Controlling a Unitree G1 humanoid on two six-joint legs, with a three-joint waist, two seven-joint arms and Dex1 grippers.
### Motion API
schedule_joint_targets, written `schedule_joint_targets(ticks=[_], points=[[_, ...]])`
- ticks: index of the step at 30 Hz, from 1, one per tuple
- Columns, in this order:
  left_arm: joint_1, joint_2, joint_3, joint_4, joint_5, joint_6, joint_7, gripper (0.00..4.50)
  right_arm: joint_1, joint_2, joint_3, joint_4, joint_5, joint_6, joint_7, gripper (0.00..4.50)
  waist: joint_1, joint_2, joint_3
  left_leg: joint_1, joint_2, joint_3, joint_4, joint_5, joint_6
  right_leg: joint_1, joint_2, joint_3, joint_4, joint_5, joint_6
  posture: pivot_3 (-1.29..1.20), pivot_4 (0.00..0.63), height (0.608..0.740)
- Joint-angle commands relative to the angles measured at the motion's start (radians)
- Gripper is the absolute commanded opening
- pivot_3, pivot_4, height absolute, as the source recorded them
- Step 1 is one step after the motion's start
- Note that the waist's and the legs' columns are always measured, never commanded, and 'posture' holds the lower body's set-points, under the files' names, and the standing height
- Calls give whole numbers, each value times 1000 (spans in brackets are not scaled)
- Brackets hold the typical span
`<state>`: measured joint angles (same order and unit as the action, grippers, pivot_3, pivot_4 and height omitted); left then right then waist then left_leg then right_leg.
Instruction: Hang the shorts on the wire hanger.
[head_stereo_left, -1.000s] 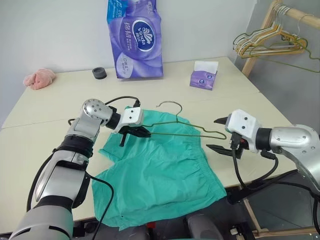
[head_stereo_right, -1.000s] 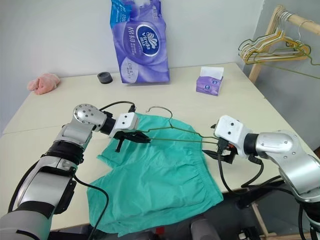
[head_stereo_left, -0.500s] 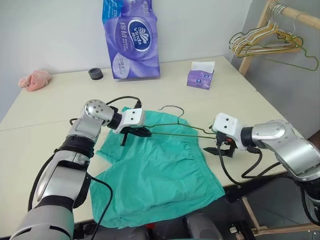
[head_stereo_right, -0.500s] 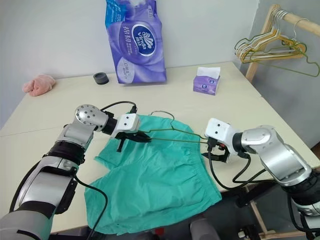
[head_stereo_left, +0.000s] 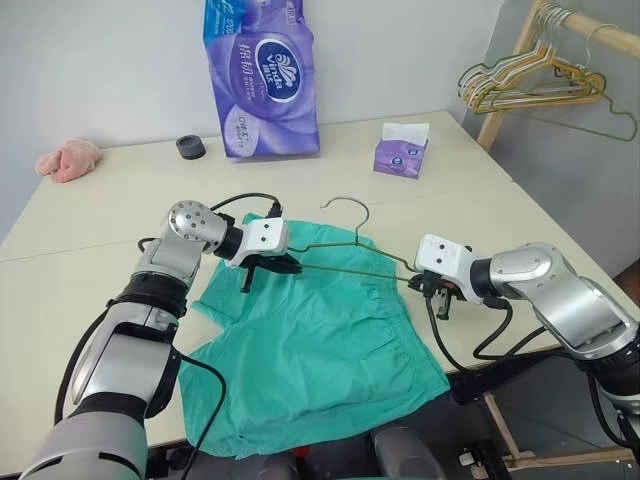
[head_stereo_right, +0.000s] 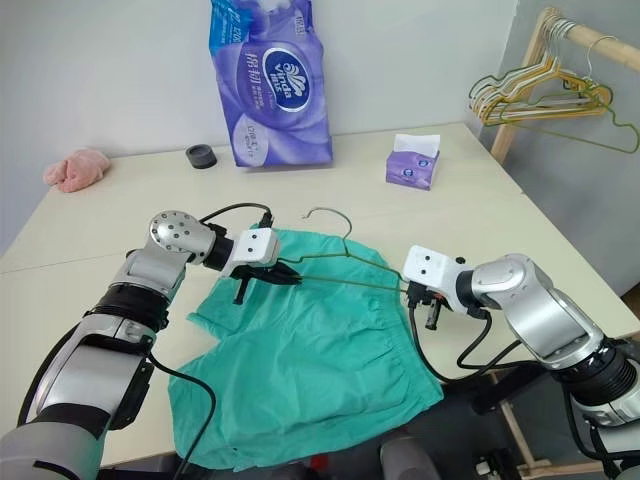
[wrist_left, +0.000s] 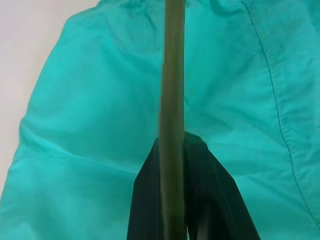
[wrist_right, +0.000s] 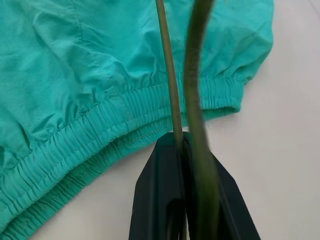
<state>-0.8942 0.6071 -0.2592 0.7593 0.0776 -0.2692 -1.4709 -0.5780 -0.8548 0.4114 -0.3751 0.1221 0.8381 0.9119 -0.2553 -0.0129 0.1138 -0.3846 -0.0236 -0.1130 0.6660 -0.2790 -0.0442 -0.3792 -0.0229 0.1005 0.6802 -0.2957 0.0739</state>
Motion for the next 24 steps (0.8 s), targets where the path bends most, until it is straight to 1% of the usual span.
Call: schedule_joint_targets(ticks=[1, 6, 8, 9, 15, 19, 24], points=[[-1, 2, 5, -18, -3, -13, 21, 0, -9, -9, -16, -31, -21, -14, 1, 20, 0, 0, 0, 0, 0, 0, 0, 0, 0, 0, 0, 0, 0, 0, 0, -275, 80, 740], [-4, -8, 15, -12, -8, -8, 41, 0, 7, -7, -20, -46, -32, -15, 5, 20, 0, 0, 0, 0, 0, 0, 0, 0, 0, 0, 0, 0, 0, 0, 0, -276, 80, 740], [-6, -12, 23, -10, -14, -4, 53, 524, 12, -5, -22, -53, -30, -12, 7, 0, 0, 0, 0, 0, 0, 0, 0, 0, 0, 0, 0, 0, 0, 0, 0, -276, 80, 740], [-6, -12, 22, -11, -14, -5, 54, 692, 13, -5, -23, -55, -29, -12, 7, 0, 0, 0, 0, 0, 0, 0, 0, 0, 0, 0, 0, 0, 0, 0, 0, -276, 80, 740], [-6, -7, 30, -1, -18, -24, 80, 2464, 19, -7, -25, -62, -25, -8, 12, 0, 0, 0, 0, 0, 0, 0, 0, 0, 0, 0, 0, 0, 0, 0, 0, -272, 77, 740], [-32, 0, 62, 34, -35, -32, 110, 3652, 27, -9, -33, -64, -19, -4, 11, 0, 0, 0, 0, 0, 0, 0, 0, 0, 0, 0, 0, 0, 0, 0, 0, -274, 76, 740], [-100, 35, 123, 120, -64, 21, 134, 3652, 47, -11, -55, -75, -6, 8, 11, 0, -1, 0, 0, 0, 0, 0, 0, 0, 0, 0, 0, 0, 0, 0, 0, -272, 75, 740]])
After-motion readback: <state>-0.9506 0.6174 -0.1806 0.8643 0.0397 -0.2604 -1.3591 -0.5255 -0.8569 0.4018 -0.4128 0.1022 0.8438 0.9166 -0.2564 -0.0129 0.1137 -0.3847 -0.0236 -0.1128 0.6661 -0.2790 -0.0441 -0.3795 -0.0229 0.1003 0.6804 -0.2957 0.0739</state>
